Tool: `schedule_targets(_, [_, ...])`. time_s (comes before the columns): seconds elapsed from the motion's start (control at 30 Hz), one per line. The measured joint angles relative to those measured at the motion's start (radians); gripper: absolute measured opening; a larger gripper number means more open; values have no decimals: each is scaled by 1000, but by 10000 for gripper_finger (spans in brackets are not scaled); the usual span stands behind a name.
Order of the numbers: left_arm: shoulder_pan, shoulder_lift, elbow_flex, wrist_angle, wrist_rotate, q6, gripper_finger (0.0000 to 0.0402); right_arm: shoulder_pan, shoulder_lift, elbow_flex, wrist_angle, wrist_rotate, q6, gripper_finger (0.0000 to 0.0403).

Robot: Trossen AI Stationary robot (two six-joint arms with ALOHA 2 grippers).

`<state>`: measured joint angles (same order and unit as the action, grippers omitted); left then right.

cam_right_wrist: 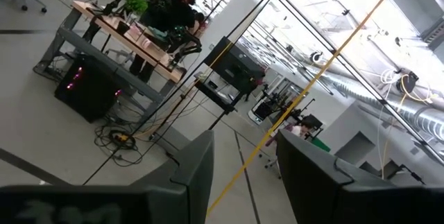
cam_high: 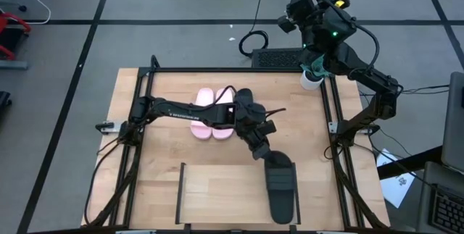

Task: Pick and place slides into the shelf
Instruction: Put the right black slipper on the shelf

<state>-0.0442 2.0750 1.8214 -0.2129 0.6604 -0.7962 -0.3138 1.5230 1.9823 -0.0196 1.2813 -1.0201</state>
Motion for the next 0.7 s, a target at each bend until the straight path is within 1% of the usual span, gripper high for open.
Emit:
schedule_targets(0.2, [-12, 0, 0, -3, 0, -10, 23, 0, 0, 0, 0, 0, -24, 146])
schedule_targets(0.3, [-23, 0, 0, -33, -6, -7, 23, 0, 0, 0, 0, 0, -23, 146])
schedule_targets(0.53, [-23, 1, 0, -40, -52, -2, 23, 0, 0, 0, 0, 0, -22, 146])
schedule_targets(0.7, [-23, 38, 0, -16, -38, -24, 23, 0, 0, 0, 0, 0, -21, 146])
